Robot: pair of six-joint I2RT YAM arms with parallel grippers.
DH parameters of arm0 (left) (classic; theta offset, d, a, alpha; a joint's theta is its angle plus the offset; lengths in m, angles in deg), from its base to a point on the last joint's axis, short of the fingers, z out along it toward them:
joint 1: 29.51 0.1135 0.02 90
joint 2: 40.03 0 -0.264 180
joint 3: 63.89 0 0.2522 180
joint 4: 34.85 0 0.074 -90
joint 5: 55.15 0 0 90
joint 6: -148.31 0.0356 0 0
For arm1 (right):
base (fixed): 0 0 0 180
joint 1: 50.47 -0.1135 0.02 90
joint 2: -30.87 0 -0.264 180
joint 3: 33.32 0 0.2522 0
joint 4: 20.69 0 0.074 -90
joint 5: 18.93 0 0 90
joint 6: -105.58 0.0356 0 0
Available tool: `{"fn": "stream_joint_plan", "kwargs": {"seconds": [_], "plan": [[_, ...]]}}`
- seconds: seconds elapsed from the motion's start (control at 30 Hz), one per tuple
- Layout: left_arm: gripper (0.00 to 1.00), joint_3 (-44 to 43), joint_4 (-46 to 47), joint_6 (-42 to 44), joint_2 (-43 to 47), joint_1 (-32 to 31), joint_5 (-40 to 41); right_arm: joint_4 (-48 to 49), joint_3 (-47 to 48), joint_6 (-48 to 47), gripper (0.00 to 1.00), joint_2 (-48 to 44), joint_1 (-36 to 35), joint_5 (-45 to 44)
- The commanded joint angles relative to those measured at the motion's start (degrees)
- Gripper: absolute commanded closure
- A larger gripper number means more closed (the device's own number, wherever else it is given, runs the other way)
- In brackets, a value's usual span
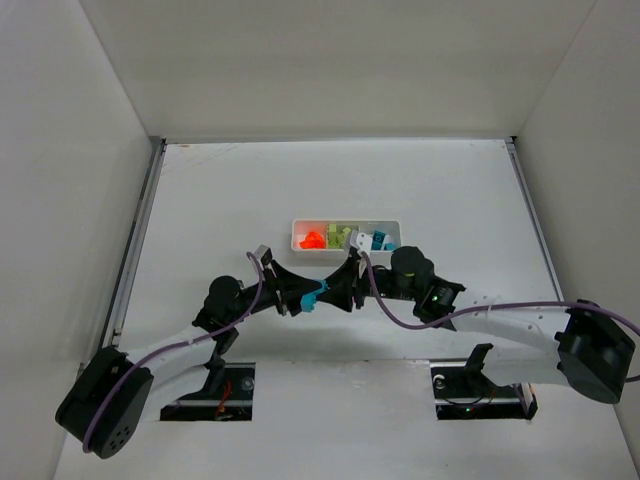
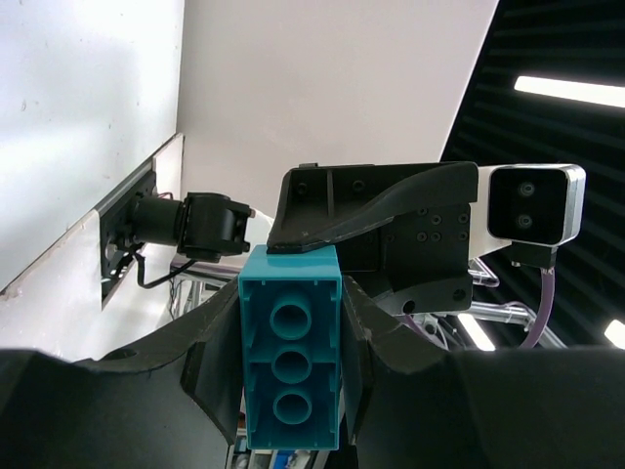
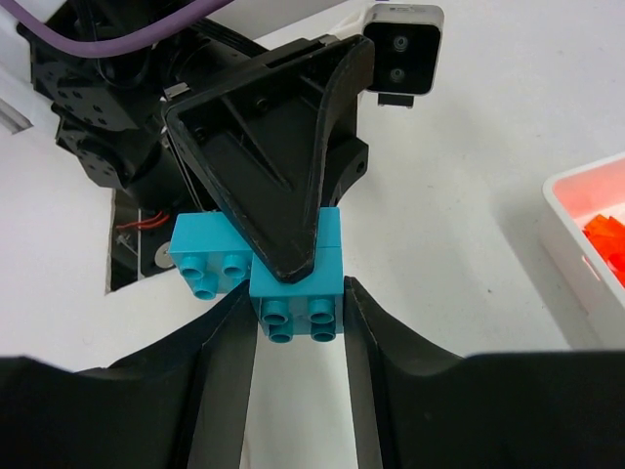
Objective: Sort the legos into containers by color
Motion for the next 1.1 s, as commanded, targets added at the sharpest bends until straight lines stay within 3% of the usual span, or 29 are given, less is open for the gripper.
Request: {"fn": "stream_joint_plan", "kwargs": {"seconds": [0.0, 0.13, 0.37, 1.07], "plan": [[0.65, -1.57, 4.08, 1.29, 0.07, -0.51, -1.94, 2.42, 2.65, 0.68, 0.67, -0.59, -0.67, 0.60], [0.55, -1.39, 3.82, 1.91, 0.16, 1.24, -2.56, 1.45, 2.30, 0.94, 0.68, -0.86, -0.41, -0.28], [0.52, -0.51, 3.82, 2.17, 0.95, 5.20, -4.49, 0.75, 1.15, 0.85, 0.68, -1.30, 1.87, -2.56], [0.70, -0.42, 3.73, 2.70, 3.15, 3.89, -4.67, 1.10, 2.03, 0.59, 0.67, 2.04, 2.49, -6.08]]}}
